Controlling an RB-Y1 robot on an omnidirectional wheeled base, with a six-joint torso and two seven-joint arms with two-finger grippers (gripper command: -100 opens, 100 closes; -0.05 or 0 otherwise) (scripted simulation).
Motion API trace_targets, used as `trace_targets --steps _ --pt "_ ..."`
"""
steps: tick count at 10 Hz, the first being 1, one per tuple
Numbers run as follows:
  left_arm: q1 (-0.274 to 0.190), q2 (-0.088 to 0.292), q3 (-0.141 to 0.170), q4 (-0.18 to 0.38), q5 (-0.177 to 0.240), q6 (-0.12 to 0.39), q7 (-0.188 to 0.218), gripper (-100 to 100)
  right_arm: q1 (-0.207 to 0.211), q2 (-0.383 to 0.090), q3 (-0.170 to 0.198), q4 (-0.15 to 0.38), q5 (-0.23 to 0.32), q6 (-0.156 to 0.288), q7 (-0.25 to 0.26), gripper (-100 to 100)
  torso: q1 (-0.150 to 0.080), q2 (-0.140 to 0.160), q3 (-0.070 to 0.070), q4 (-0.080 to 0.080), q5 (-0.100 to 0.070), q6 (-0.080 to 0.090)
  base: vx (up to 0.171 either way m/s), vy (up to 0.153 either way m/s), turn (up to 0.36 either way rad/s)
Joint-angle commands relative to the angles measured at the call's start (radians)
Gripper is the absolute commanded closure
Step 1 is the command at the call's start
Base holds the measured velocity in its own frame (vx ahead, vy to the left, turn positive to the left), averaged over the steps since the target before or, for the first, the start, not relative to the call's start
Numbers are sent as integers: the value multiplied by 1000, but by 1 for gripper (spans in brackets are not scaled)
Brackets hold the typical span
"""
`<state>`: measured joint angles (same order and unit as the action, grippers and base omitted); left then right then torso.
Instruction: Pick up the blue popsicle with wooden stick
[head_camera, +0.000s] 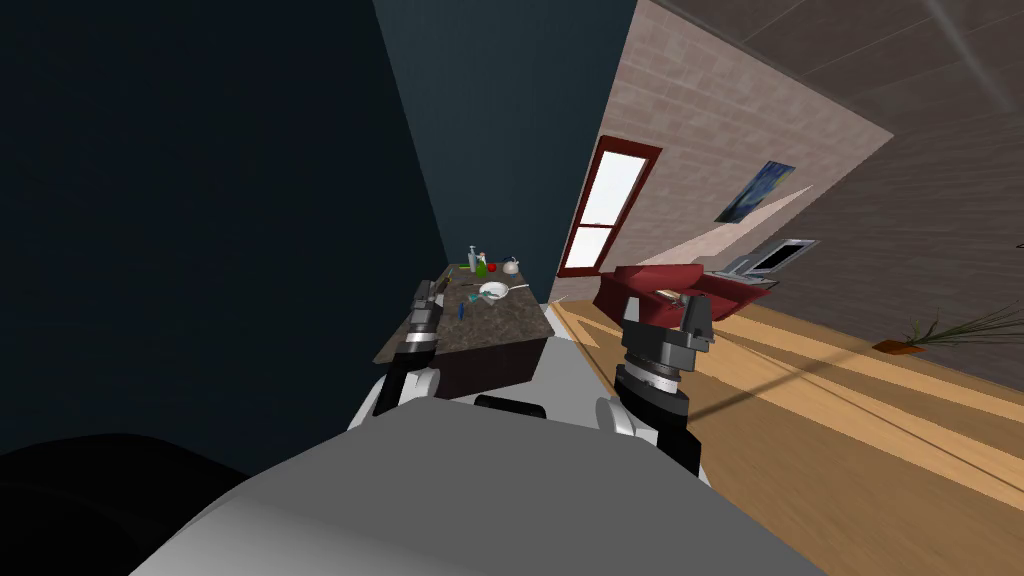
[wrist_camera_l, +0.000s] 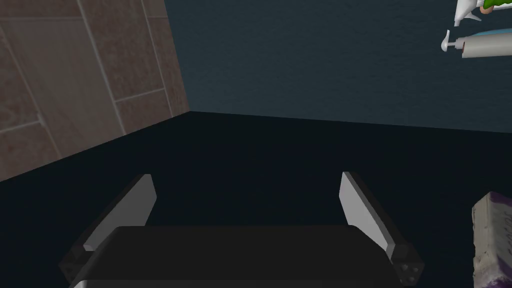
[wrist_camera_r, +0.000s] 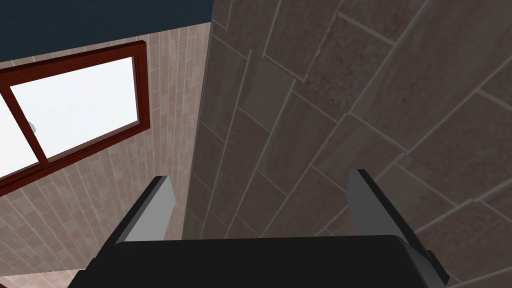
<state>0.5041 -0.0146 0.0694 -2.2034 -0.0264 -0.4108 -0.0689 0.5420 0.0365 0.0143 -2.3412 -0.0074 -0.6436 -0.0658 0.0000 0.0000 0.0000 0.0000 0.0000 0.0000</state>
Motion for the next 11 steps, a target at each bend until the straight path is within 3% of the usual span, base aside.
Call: trace_targets --steps 1,6,7,11 --pt "8 39 7 1 9 14 -1 -100 0 0 0 0 0 0 0 0 0 0 0 0 0 0 -7 -9 -48" --pt "70 193 58 8 81 122 -10 -100 0 0 0 0 0 0 0 0 -1 2 1 0 0 0 -25 -21 -91" --pt "70 205 58 8 81 123 -10 -100 0 0 0 0 0 0 0 0 -1 3 2 1 0 0 -24 -18 -27" --pt "128 314 104 15 148 224 -18 -100 0 0 0 0 0 0 0 0 -1 2 1 0 0 0 -20 -24 -95"
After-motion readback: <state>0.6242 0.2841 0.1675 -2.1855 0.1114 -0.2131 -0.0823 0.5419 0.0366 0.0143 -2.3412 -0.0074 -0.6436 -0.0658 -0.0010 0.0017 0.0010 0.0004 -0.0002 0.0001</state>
